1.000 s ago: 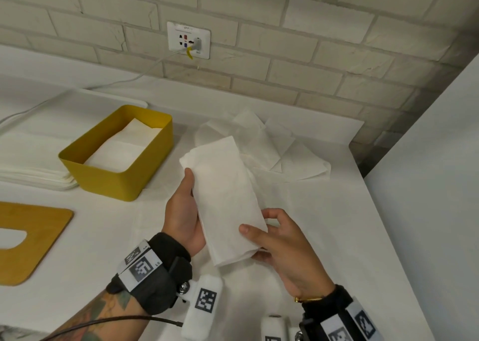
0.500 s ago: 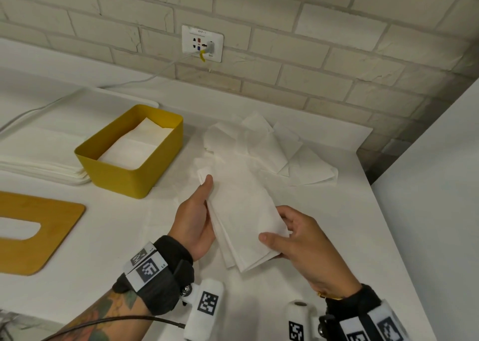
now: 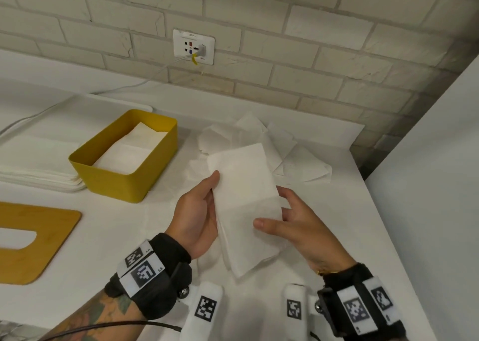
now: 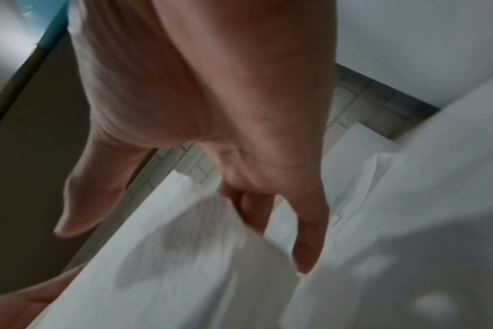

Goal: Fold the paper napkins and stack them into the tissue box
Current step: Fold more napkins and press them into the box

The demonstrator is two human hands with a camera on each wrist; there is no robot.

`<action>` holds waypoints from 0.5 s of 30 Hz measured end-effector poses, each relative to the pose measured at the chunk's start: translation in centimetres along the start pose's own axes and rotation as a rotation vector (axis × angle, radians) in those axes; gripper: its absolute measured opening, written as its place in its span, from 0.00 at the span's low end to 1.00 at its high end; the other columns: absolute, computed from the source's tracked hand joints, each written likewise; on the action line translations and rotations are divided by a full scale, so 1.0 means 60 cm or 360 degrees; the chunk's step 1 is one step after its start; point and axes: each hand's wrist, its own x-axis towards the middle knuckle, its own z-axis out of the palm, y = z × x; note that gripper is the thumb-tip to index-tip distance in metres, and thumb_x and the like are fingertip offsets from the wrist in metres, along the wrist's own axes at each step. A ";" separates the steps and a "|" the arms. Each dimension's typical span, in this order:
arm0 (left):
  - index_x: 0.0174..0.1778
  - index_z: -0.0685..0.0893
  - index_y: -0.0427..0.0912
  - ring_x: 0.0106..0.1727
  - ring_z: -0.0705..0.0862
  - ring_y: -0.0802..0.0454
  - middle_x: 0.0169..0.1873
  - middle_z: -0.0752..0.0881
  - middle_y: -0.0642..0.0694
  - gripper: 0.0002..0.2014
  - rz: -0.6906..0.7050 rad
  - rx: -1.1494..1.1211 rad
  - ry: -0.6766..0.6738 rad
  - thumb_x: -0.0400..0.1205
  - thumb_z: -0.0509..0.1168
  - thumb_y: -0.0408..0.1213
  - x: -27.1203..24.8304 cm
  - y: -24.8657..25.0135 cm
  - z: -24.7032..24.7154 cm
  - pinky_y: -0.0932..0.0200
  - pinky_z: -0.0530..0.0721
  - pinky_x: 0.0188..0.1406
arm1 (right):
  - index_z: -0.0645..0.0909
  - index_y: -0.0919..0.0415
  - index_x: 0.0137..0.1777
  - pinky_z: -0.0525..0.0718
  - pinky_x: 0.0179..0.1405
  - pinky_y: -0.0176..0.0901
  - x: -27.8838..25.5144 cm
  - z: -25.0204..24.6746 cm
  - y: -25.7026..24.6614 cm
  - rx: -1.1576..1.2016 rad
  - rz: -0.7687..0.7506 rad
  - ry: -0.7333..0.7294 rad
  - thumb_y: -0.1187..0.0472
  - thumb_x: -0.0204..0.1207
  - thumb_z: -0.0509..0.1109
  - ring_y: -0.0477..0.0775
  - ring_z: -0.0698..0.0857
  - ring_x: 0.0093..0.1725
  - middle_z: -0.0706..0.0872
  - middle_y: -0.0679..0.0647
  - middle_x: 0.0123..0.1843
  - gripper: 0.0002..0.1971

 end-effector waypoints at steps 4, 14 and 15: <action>0.72 0.83 0.41 0.67 0.88 0.39 0.64 0.90 0.39 0.20 0.0104 0.0021 -0.0024 0.90 0.57 0.46 0.002 0.010 0.008 0.38 0.81 0.71 | 0.81 0.55 0.72 0.84 0.70 0.62 -0.003 0.024 0.007 0.0078 -0.0006 -0.0153 0.68 0.65 0.87 0.56 0.89 0.66 0.91 0.54 0.64 0.34; 0.72 0.83 0.44 0.65 0.89 0.39 0.64 0.90 0.40 0.17 0.0279 0.0302 -0.0090 0.89 0.59 0.39 -0.004 0.020 -0.005 0.38 0.88 0.63 | 0.86 0.57 0.66 0.85 0.69 0.59 -0.003 0.030 0.002 0.0091 -0.0010 -0.0166 0.59 0.69 0.83 0.55 0.90 0.63 0.92 0.53 0.61 0.23; 0.72 0.83 0.43 0.64 0.90 0.39 0.64 0.90 0.39 0.17 0.0285 0.0311 -0.0109 0.88 0.60 0.40 -0.005 0.019 -0.001 0.38 0.89 0.63 | 0.86 0.59 0.65 0.85 0.69 0.61 0.001 0.031 -0.003 0.0121 -0.0041 -0.0108 0.59 0.72 0.81 0.56 0.91 0.62 0.93 0.54 0.61 0.21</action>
